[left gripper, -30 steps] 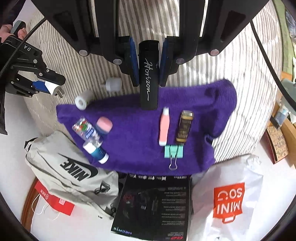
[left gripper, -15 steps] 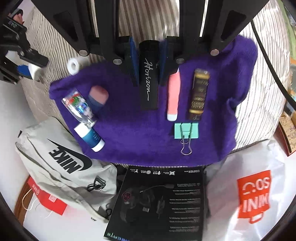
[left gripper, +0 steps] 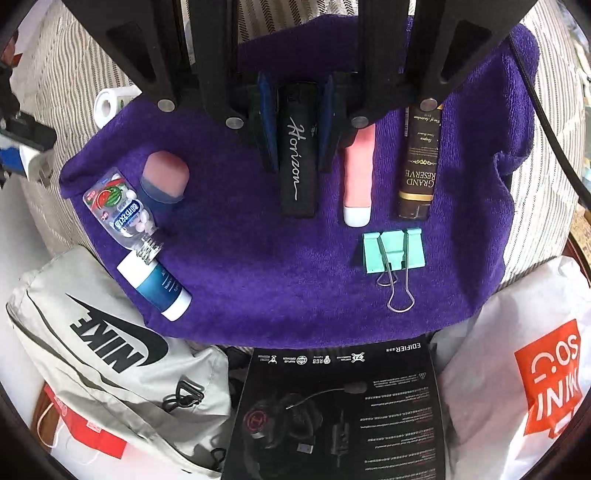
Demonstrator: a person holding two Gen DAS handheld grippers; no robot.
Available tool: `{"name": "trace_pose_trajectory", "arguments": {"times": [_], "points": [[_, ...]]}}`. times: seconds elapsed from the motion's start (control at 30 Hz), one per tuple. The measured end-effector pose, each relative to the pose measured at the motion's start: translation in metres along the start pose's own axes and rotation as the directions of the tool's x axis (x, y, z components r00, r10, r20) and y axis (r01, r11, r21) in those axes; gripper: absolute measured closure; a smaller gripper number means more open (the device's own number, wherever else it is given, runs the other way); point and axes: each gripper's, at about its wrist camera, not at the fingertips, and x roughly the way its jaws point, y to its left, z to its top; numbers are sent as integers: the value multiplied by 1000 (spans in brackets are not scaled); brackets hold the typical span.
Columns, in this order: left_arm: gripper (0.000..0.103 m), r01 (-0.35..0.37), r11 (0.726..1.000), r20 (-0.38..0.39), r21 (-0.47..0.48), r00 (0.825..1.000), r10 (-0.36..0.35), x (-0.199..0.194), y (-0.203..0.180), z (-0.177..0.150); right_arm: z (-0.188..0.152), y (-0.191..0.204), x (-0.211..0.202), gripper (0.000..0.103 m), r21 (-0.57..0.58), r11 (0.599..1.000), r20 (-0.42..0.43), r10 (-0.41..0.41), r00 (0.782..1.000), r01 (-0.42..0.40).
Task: Organize rigid objects
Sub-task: 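Release the black marker beside the pink tube while right holds the charger plug above the towel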
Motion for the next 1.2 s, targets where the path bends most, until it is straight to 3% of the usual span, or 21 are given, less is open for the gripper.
{"name": "trace_pose_trajectory", "arguments": {"times": [0.1,0.23,0.33,0.63,0.8,1.2], "points": [[80,9,1000,7,8,1000,-10,0,1,0,5,-1,4,75,2,1000,2,6,1000,-6],[67,50,999,11,-16,999,-50,-3,3,-3,14,-2,12,75,10,1000,3,20,1000,-20],[64,50,999,15,-4,999,-50,-7,3,-6,21,-2,17,75,11,1000,5,22,1000,-22],[34,12,998,93,-59,996,-6,-51,28,-12,41,1,29,75,1,1000,15,21,1000,-21],[29,-69,994,121,-89,989,80,-73,50,-15,61,-4,46,75,-1,1000,14,14,1000,-14],[28,-78,982,140,-170,985,102,-90,85,-17,110,-1,108,75,-16,1000,-27,0,1000,0]]}}
